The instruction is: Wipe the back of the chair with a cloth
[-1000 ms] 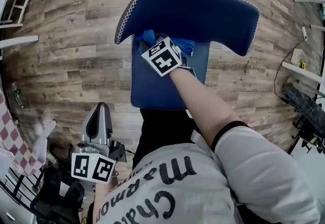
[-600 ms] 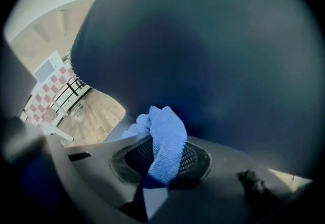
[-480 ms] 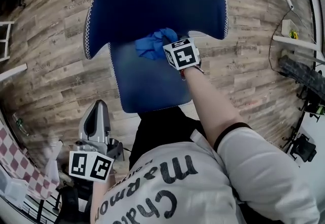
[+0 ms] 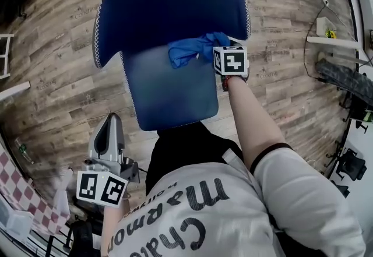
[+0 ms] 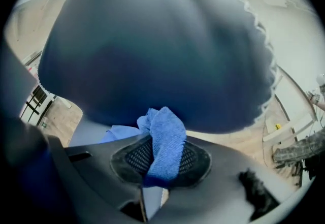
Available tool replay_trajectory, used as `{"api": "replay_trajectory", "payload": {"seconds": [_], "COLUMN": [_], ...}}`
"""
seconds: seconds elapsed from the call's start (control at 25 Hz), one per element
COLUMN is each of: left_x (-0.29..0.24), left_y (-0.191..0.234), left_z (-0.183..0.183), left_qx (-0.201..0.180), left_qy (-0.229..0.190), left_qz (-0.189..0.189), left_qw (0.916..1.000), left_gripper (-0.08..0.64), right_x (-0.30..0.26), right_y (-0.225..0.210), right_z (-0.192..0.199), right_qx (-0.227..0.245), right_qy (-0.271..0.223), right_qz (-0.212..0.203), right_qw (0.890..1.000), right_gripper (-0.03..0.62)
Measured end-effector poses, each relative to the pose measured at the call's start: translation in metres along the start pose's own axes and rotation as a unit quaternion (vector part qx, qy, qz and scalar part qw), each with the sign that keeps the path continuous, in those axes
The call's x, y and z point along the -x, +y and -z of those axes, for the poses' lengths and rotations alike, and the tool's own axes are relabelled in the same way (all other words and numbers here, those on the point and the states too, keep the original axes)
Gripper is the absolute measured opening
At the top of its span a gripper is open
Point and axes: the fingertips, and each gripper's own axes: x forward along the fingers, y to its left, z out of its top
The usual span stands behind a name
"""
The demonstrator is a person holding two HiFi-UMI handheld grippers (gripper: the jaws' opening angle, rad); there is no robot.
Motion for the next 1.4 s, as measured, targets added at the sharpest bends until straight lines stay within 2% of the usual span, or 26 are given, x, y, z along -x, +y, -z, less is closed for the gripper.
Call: {"api": "replay_trajectory", "payload": {"seconds": [0.08,0.16,0.32,0.44,0.52,0.64,0.72,0.84,0.88,0.92,0.96,1.0,1.08,1.2,1.32,1.4], "left_x": [0.011,0.023,0.048,0.063,0.070,0.078,0.084,0.092,0.094,0.095,0.095,0.094,0.087,0.070,0.050,0.034], "left_y": [0.004,0.009,0.024,0.037,0.045,0.050,0.052,0.056,0.058,0.059,0.060,0.060,0.059,0.052,0.045,0.039], "left_z": [0.002,0.005,0.017,0.030,0.037,0.045,0.052,0.061,0.062,0.063,0.062,0.061,0.058,0.053,0.045,0.037], "left_qx": [0.004,0.011,0.034,0.058,0.073,0.095,0.107,0.121,0.124,0.126,0.126,0.126,0.122,0.112,0.096,0.082], "left_qy": [-0.002,-0.006,-0.016,-0.027,-0.035,-0.045,-0.050,-0.053,-0.054,-0.056,-0.058,-0.060,-0.060,-0.053,-0.042,-0.033], "left_qz": [-0.009,-0.025,-0.063,-0.096,-0.113,-0.132,-0.144,-0.164,-0.171,-0.176,-0.179,-0.180,-0.176,-0.157,-0.127,-0.105], "left_qw": [0.9999,0.9996,0.9973,0.9934,0.9903,0.9857,0.9825,0.9775,0.9761,0.9748,0.9740,0.9737,0.9749,0.9797,0.9863,0.9906], "left_gripper": [0.008,0.008,0.008,0.008,0.008,0.009,0.008,0.009,0.009,0.008,0.008,0.008,0.009,0.008,0.008,0.008], "right_x": [0.004,0.003,-0.016,-0.038,-0.049,-0.057,-0.056,-0.049,-0.049,-0.049,-0.052,-0.055,-0.062,-0.072,-0.078,-0.078], "right_y": [-0.002,0.010,0.069,0.133,0.180,0.248,0.286,0.337,0.348,0.354,0.355,0.352,0.332,0.278,0.212,0.165], "right_z": [0.001,-0.002,-0.009,-0.006,-0.003,0.000,-0.001,-0.003,-0.002,-0.002,-0.004,-0.009,-0.022,-0.030,-0.024,-0.017], "right_qx": [-0.013,-0.007,0.039,0.092,0.140,0.211,0.258,0.321,0.334,0.341,0.339,0.328,0.280,0.200,0.120,0.063], "right_qy": [-0.002,-0.002,0.008,0.036,0.058,0.072,0.067,0.047,0.046,0.046,0.044,0.039,0.027,0.023,0.026,0.029], "right_qz": [0.015,0.012,-0.041,-0.101,-0.141,-0.198,-0.231,-0.293,-0.306,-0.311,-0.311,-0.307,-0.283,-0.231,-0.166,-0.125], "right_qw": [1.000,1.000,0.998,0.990,0.978,0.955,0.936,0.900,0.890,0.886,0.887,0.893,0.917,0.952,0.978,0.990], "right_gripper": [0.072,0.071,0.071,0.071,0.071,0.071,0.071,0.071,0.071,0.071,0.071,0.071,0.071,0.072,0.072,0.072]}}
